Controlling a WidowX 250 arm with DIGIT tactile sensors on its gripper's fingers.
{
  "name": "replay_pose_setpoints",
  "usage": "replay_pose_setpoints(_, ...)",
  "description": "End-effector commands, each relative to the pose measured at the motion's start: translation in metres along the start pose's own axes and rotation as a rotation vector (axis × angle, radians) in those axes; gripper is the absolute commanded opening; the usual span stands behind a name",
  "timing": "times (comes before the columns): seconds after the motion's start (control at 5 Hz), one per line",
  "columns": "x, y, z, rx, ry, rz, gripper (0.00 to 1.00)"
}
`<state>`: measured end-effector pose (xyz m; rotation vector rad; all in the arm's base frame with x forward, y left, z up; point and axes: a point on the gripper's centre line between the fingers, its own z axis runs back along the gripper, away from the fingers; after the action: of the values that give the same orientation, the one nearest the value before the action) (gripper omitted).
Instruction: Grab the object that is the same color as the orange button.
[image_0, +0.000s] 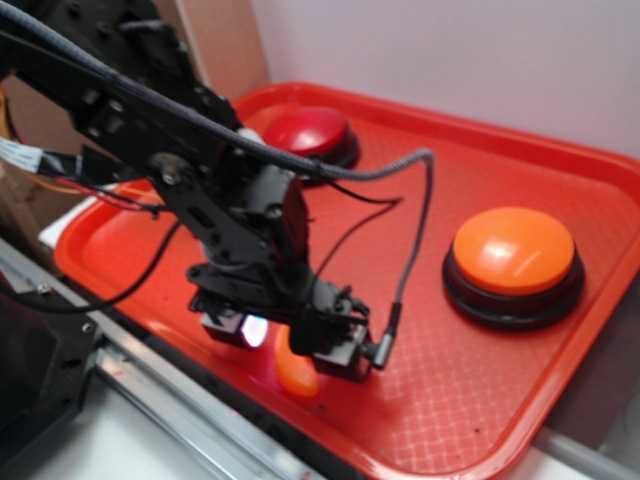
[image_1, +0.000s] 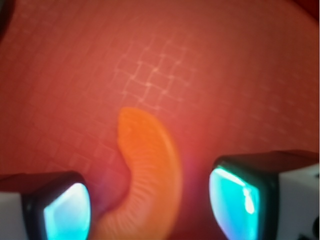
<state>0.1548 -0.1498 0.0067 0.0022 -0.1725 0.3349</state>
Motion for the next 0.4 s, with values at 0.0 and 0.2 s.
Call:
replay_pose_setpoints(0.0,0.0085,-0.0168,-0.0103,-0.047,0.003,-0.051,1.00)
replay_pose_setpoints(0.2,0.0100,-0.0172,-0.0159,-0.026,0.021,-0.038,0.15)
